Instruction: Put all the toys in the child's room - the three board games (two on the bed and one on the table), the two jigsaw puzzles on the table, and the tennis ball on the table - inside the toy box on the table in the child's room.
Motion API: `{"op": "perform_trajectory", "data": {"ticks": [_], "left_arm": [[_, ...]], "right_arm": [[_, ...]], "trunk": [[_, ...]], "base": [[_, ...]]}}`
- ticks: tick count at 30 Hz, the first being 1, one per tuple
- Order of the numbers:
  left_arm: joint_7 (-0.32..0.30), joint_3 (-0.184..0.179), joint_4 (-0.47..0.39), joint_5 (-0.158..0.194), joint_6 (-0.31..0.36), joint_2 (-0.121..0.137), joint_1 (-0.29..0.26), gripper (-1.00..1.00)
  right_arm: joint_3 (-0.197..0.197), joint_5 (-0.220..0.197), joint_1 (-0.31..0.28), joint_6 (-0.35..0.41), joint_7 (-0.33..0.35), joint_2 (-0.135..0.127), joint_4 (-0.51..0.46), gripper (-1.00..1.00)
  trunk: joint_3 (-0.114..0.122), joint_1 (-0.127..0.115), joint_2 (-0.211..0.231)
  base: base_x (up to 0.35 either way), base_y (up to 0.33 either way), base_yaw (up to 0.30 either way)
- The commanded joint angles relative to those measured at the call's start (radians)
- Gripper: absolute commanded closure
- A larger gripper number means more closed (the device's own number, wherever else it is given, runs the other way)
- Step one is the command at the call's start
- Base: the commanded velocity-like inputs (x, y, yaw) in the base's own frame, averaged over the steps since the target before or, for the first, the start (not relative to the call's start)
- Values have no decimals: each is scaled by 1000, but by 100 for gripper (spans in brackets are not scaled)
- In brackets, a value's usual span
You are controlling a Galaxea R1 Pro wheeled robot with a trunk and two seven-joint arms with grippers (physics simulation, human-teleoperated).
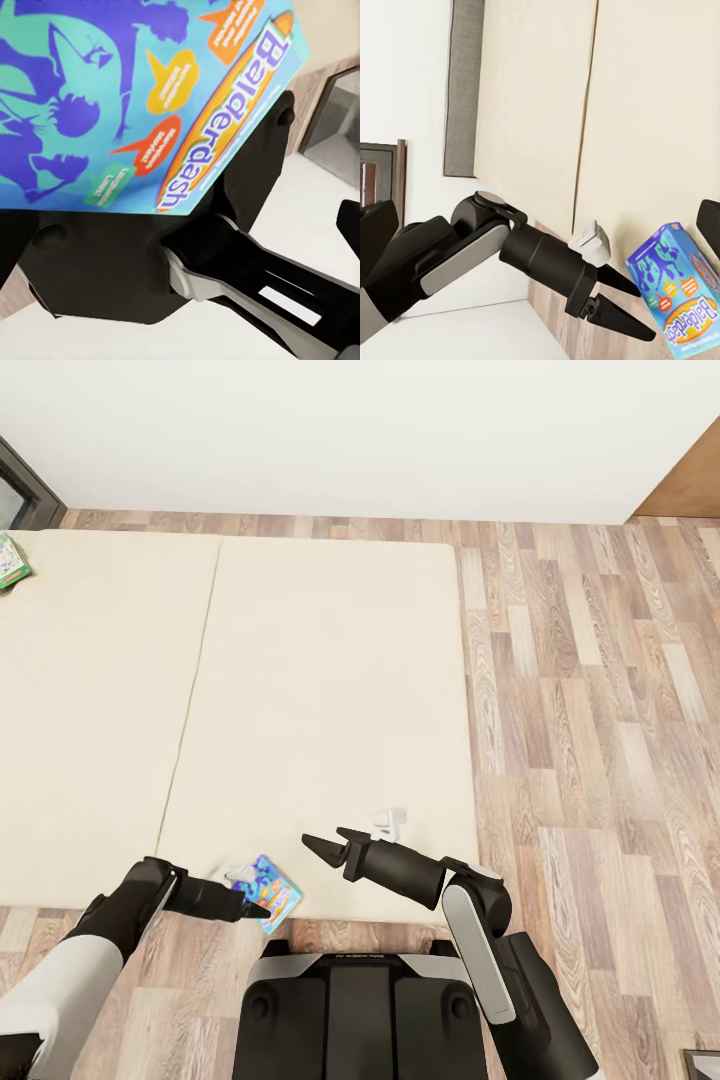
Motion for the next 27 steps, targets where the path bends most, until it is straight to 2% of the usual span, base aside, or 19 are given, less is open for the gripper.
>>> {"op": "perform_trajectory", "data": {"ticks": [1, 12, 21, 27], "left_arm": [[-8, 2, -1, -7, 8, 0, 0, -100], [-11, 1, -1, -7, 9, -2, 0, -100], [2, 1, -3, -7, 5, -28, -2, -100], [5, 3, -5, -6, -1, -29, -4, -100]], "right_arm": [[-1, -3, 0, 7, 1, 0, -1, -100], [-2, -3, 0, 7, 2, 0, -1, -100], [-2, -4, 0, 7, 3, 0, -1, -100], [-2, -8, 0, 6, 5, -9, -2, -100]], "trunk": [[-1, 0, -1], [-1, 0, -1], [-1, 0, -1], [-1, 0, -1]], "base": [[0, 0, 0], [0, 0, 0], [0, 0, 0], [0, 0, 0]]}}
